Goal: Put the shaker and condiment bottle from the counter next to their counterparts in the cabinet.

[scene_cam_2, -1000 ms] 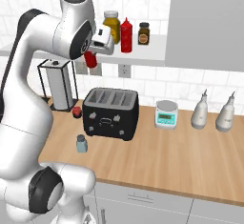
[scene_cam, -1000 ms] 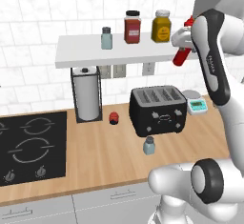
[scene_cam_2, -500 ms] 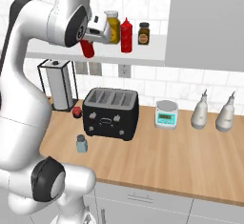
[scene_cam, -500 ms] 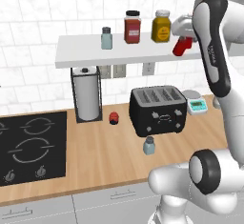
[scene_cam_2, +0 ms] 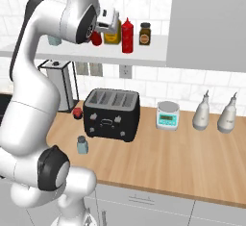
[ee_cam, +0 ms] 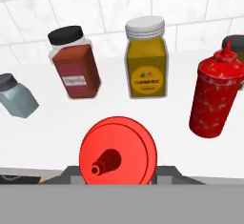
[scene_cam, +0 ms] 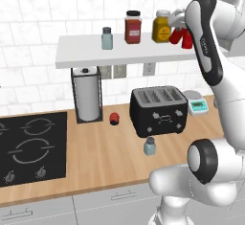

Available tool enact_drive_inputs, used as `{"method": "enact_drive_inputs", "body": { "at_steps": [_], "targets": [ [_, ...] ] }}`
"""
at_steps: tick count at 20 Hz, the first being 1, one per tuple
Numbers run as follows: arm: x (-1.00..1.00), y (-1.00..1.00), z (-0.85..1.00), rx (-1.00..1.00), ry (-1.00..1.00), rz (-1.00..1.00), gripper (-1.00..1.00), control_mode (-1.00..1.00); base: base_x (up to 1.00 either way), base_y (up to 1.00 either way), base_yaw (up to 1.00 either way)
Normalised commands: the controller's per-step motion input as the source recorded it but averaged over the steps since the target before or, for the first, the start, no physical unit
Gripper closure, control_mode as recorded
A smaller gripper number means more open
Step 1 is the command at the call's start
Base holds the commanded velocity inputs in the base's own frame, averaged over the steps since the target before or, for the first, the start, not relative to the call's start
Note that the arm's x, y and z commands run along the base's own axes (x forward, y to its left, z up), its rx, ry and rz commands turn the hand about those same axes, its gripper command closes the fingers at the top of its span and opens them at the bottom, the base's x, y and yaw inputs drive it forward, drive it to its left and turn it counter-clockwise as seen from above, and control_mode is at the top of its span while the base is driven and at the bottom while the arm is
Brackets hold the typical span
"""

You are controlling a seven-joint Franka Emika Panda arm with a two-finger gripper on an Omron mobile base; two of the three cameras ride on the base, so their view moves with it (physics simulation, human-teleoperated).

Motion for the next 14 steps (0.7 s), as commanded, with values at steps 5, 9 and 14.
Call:
{"method": "enact_drive_inputs", "body": {
  "at_steps": [5, 9, 14],
  "targets": [
    [0.09, -0.02, 0.0, 0.0, 0.01, 0.0, 1.0, -1.0, 0.0, 0.0, 0.0],
    [0.48, -0.59, 0.0, 0.0, 0.13, 0.05, 1.0, -1.0, 0.0, 0.0, 0.0],
    [0.01, 0.13, 0.0, -0.01, 0.01, 0.0, 1.0, -1.0, 0.0, 0.0, 0.0]
  ]
}}
